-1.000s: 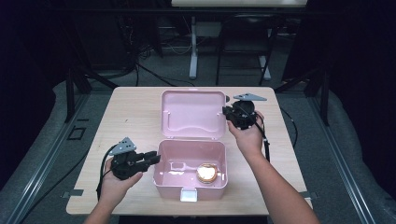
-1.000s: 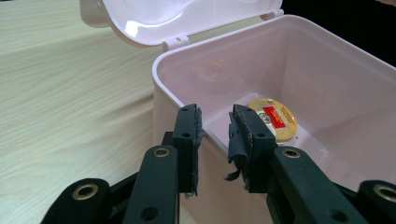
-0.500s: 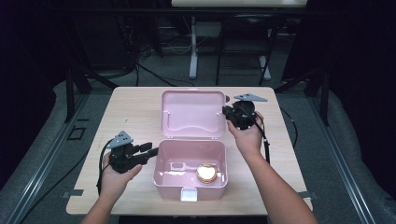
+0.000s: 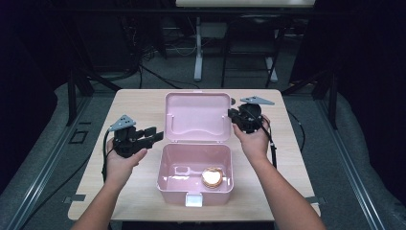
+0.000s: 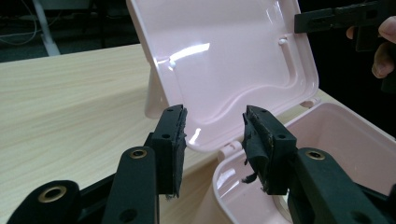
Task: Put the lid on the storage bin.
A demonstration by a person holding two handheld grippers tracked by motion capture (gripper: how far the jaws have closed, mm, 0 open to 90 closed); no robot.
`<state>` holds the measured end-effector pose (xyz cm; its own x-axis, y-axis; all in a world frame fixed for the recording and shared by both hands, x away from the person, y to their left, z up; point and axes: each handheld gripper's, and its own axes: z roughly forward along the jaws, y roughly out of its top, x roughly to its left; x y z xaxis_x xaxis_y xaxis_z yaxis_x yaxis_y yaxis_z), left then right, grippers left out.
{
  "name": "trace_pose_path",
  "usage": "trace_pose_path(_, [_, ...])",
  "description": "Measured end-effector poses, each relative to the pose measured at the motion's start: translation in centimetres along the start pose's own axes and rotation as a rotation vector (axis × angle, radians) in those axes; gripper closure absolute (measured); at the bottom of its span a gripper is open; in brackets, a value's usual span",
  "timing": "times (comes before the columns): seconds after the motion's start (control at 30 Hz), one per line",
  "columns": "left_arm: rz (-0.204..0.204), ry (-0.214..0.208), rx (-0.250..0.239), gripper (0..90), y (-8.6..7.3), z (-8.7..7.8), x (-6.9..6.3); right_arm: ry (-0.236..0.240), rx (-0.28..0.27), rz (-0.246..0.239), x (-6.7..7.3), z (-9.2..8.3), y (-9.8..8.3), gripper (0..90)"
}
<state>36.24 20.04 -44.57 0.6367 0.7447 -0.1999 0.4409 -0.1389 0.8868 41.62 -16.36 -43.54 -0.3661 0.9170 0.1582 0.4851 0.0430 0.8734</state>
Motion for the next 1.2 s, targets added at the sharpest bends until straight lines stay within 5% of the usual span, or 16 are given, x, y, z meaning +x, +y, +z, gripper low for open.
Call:
trace_pose_path(0.57, [-0.008,0.06,-0.025,58.9,3.8,2.9,1.1,0.006,-0.003,-0.012,0.1,-0.1,0.0,84.1])
trace_pose_path(0.87, [-0.015,0.134,-0.023,60.3,4.2,4.0,1.6,0.01,-0.008,-0.011,0.1,-0.2,0.0,84.1])
trace_pose_path(1.2, [-0.041,0.149,-0.001,65.1,4.7,4.8,2.7,0.015,-0.015,-0.016,0.2,-0.4,0.0,84.3])
